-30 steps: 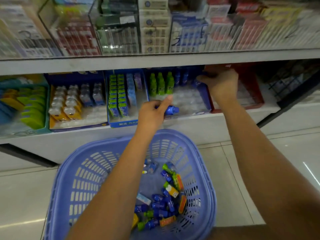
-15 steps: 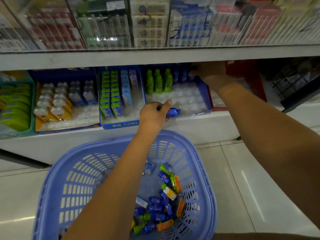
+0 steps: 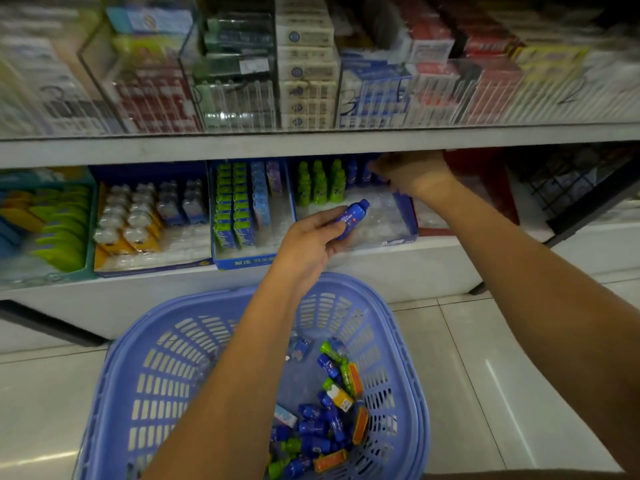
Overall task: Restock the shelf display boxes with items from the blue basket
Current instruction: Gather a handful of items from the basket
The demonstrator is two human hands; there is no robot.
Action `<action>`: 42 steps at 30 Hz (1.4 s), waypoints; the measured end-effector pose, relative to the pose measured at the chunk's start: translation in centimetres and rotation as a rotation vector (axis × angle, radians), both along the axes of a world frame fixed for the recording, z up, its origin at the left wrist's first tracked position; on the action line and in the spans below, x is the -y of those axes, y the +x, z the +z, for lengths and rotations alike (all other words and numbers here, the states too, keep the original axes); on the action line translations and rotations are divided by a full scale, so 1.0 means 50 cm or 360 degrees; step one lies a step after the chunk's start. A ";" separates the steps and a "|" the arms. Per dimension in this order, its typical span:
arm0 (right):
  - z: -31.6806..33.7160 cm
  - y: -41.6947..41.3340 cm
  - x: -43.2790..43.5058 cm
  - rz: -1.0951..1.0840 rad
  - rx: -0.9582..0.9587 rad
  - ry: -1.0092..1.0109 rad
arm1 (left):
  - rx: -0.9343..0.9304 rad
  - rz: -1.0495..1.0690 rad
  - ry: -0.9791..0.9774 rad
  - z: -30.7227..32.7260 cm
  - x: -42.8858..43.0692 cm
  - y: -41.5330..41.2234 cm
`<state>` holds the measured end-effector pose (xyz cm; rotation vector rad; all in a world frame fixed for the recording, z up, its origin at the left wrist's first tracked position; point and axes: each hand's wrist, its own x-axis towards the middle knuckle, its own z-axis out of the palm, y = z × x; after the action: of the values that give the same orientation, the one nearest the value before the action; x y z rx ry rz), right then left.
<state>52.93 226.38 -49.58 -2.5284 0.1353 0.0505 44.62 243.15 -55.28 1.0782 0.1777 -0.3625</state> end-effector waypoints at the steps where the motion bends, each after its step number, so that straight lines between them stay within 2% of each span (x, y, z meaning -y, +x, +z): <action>1: 0.009 -0.023 -0.009 0.0016 -0.0173 0.0227 | 0.0082 0.0037 0.0068 0.000 0.005 -0.002; 3: 0.019 -0.062 -0.017 0.0022 -0.0508 0.0709 | 0.0264 0.0132 0.0202 0.002 0.017 -0.008; 4: 0.021 -0.076 -0.017 0.0029 -0.0567 0.0837 | 0.0335 0.0180 0.0239 0.005 0.022 -0.012; 8: 0.024 -0.104 -0.011 -0.0083 -0.0560 0.1307 | 0.0496 0.0321 0.0354 0.011 0.038 -0.021; 12: 0.022 -0.106 -0.002 0.0018 -0.0362 0.1295 | 0.0495 0.0278 0.0604 0.011 0.045 -0.012; 15: 0.014 -0.103 0.000 0.0006 -0.0261 0.1362 | 0.0545 0.0231 0.0674 0.010 0.051 -0.006; 17: 0.003 -0.081 0.011 -0.0083 -0.0142 0.1199 | 0.0612 0.0191 0.0880 0.008 0.060 -0.001; 18: -0.002 -0.065 0.022 -0.0138 -0.0043 0.0987 | 0.0648 0.0119 0.1061 0.003 0.064 0.002; 20: -0.010 -0.032 0.044 -0.0254 0.0155 0.0649 | 0.0795 -0.0156 0.1592 -0.010 0.067 -0.001; 22: -0.021 -0.007 0.063 -0.0270 0.0270 0.0614 | 0.0990 -0.0463 0.1987 -0.027 0.064 -0.014; 24: -0.040 0.013 0.074 -0.0240 0.0282 0.0654 | 0.1060 -0.0654 0.2143 -0.042 0.058 -0.025; 28: -0.065 0.036 0.068 -0.0166 0.0250 0.0517 | 0.1151 -0.0720 0.2236 -0.056 0.047 -0.024; 37: -0.054 0.078 0.062 -0.0002 -0.0033 0.0109 | 0.1123 -0.0713 0.2226 -0.054 0.048 -0.021; 42: -0.067 0.084 0.063 0.0039 -0.0085 -0.0151 | 0.1130 -0.0731 0.2228 -0.055 0.048 -0.021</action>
<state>57.15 223.21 -52.92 -2.6246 0.1314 0.1243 43.59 240.76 -58.04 2.5746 -0.5609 -0.2044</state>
